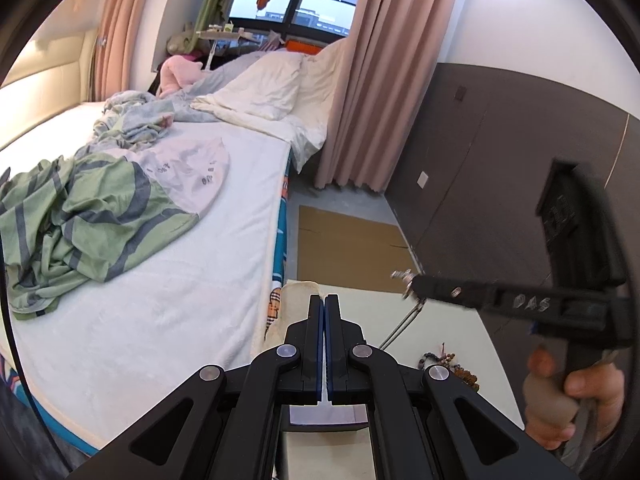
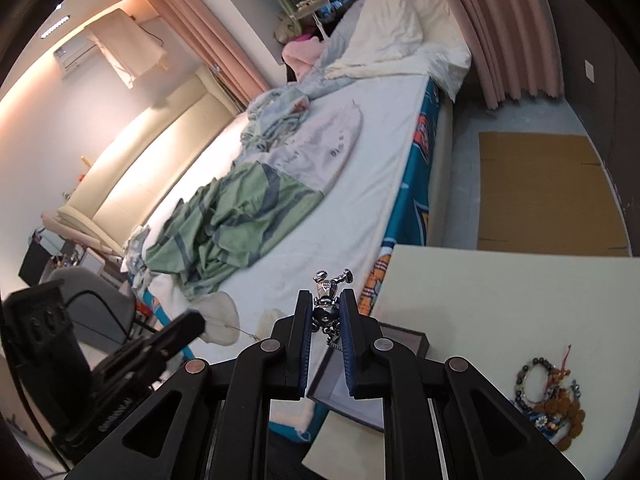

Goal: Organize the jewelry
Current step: 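Open the left tool over the box while the right tool drops the pendant into it, then move the left tool to the blue braided bracelet and grasp it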

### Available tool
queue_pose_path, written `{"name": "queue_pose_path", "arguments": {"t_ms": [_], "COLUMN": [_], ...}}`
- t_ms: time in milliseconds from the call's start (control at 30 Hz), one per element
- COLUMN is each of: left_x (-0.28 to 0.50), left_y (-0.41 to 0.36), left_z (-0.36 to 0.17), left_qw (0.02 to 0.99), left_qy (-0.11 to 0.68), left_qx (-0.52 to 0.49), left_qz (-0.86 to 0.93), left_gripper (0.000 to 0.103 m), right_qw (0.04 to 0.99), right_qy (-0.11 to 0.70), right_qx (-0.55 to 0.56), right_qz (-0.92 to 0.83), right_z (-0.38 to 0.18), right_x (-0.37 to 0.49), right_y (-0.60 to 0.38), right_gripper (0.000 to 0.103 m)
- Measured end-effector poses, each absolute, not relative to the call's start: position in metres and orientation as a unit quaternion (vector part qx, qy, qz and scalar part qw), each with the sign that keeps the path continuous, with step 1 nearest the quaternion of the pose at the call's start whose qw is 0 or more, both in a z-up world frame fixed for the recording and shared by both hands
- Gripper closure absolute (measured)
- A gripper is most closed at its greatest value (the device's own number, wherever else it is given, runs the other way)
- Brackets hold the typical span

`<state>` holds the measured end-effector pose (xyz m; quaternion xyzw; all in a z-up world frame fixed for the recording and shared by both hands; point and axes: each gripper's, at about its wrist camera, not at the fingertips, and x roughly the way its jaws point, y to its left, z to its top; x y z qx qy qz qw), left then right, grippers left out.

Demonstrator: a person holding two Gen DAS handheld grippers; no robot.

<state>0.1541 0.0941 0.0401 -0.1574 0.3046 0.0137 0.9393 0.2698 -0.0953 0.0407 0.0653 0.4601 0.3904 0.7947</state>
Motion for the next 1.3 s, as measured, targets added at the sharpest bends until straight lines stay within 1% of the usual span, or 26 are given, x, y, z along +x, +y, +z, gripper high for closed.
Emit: {"name": "queue_pose_path", "arguments": {"t_ms": [100, 133, 167, 200, 233, 267, 533, 633, 800, 867, 900, 933, 1000, 1067, 1300], "left_x": [0.158, 0.160, 0.161, 0.163, 0.165, 0.168, 0.190, 0.198, 0.215, 0.223, 0.225, 0.226, 0.223, 0.219, 0.222], "left_y": [0.091, 0.089, 0.088, 0.086, 0.084, 0.082, 0.063, 0.054, 0.050, 0.050, 0.050, 0.049, 0.046, 0.042, 0.011], "left_z": [0.035, 0.033, 0.031, 0.029, 0.026, 0.024, 0.004, -0.001, -0.010, -0.015, -0.018, -0.019, -0.019, -0.016, -0.016], "left_qw": [0.937, 0.936, 0.935, 0.934, 0.933, 0.932, 0.923, 0.919, 0.905, 0.892, 0.886, 0.885, 0.888, 0.895, 0.897], "left_qy": [0.311, 0.315, 0.318, 0.321, 0.324, 0.327, 0.355, 0.365, 0.387, 0.408, 0.418, 0.421, 0.416, 0.403, 0.416], "left_qx": [-0.158, -0.158, -0.157, -0.156, -0.156, -0.156, -0.147, -0.144, -0.171, -0.190, -0.196, -0.196, -0.195, -0.191, -0.146], "left_qz": [0.010, 0.008, 0.006, 0.004, 0.002, 0.000, -0.022, -0.033, -0.039, -0.042, -0.040, -0.037, -0.028, -0.029, -0.037], "left_gripper": [0.103, 0.103, 0.103, 0.103, 0.103, 0.103, 0.103, 0.103, 0.102, 0.097, 0.085, 0.062, 0.039, 0.037, 0.037], "right_qw": [0.793, 0.793, 0.794, 0.798, 0.803, 0.805, 0.820, 0.827, 0.831, 0.831, 0.830, 0.830, 0.830, 0.830, 0.824], "right_qy": [0.481, 0.482, 0.480, 0.477, 0.472, 0.470, 0.472, 0.474, 0.482, 0.487, 0.489, 0.490, 0.491, 0.492, 0.503], "right_qx": [0.053, 0.055, 0.061, 0.065, 0.068, 0.068, 0.087, 0.096, 0.124, 0.136, 0.140, 0.149, 0.157, 0.162, 0.184], "right_qz": [0.370, 0.370, 0.367, 0.363, 0.359, 0.356, 0.311, 0.287, 0.250, 0.232, 0.228, 0.222, 0.214, 0.206, 0.186], "right_z": [0.027, 0.026, 0.024, 0.024, 0.025, 0.025, 0.015, 0.010, -0.003, -0.010, -0.013, -0.016, -0.021, -0.026, -0.047], "right_x": [0.272, 0.272, 0.271, 0.268, 0.266, 0.264, 0.249, 0.244, 0.243, 0.244, 0.244, 0.243, 0.242, 0.240, 0.235], "right_y": [-0.096, -0.098, -0.105, -0.111, -0.117, -0.123, -0.185, -0.211, -0.251, -0.270, -0.275, -0.285, -0.298, -0.309, -0.342], "right_gripper": [0.086, 0.079, 0.064, 0.055, 0.044, 0.042, 0.042, 0.038, 0.035, 0.035, 0.035, 0.035, 0.035, 0.035, 0.035]}}
